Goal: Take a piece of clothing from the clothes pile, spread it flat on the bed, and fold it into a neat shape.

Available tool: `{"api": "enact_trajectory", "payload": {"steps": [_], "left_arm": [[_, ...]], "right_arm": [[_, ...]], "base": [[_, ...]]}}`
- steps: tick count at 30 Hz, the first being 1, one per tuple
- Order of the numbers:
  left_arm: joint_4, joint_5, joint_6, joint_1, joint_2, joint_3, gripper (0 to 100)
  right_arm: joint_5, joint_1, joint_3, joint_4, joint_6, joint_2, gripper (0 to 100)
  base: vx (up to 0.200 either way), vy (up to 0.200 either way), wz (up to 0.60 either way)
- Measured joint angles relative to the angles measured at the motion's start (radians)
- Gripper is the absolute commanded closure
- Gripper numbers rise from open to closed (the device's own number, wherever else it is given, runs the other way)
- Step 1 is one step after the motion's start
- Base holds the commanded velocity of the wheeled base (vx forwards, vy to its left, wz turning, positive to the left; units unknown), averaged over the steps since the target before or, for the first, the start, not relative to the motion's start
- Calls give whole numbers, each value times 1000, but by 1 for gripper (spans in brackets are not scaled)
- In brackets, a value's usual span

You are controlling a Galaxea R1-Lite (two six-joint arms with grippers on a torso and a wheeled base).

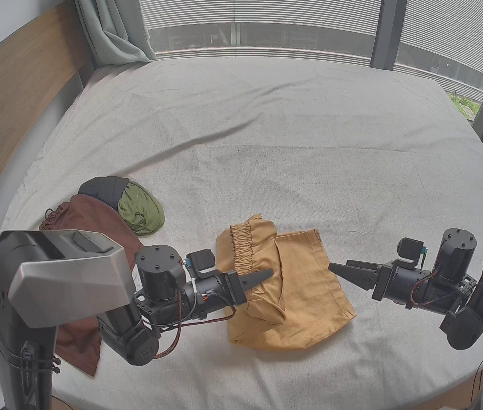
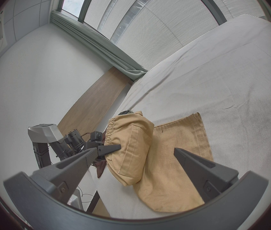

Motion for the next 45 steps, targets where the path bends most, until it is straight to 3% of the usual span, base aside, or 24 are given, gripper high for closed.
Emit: {"api": "enact_trajectory", "payload": {"steps": [12, 13, 31, 38, 45], "left_arm": [[11, 21, -37, -34, 79, -81, 100], [12, 21, -37, -36, 82, -83, 0], [28, 62, -7, -36, 91, -101, 0], [25, 65, 18, 13, -6, 5, 0], [16, 58, 143, 101, -107, 155, 0]], "right_arm": [[0, -9, -8, 0, 1, 0, 0], [0, -9, -8, 0, 0, 0, 0], [0, -18, -10, 0, 0, -1, 0], [1, -19, -9, 0, -1, -1, 0], [0, -14, -4, 0, -3, -1, 0]], "base": [[0, 0, 0], [0, 0, 0], [0, 0, 0], [0, 0, 0], [0, 0, 0]]}}
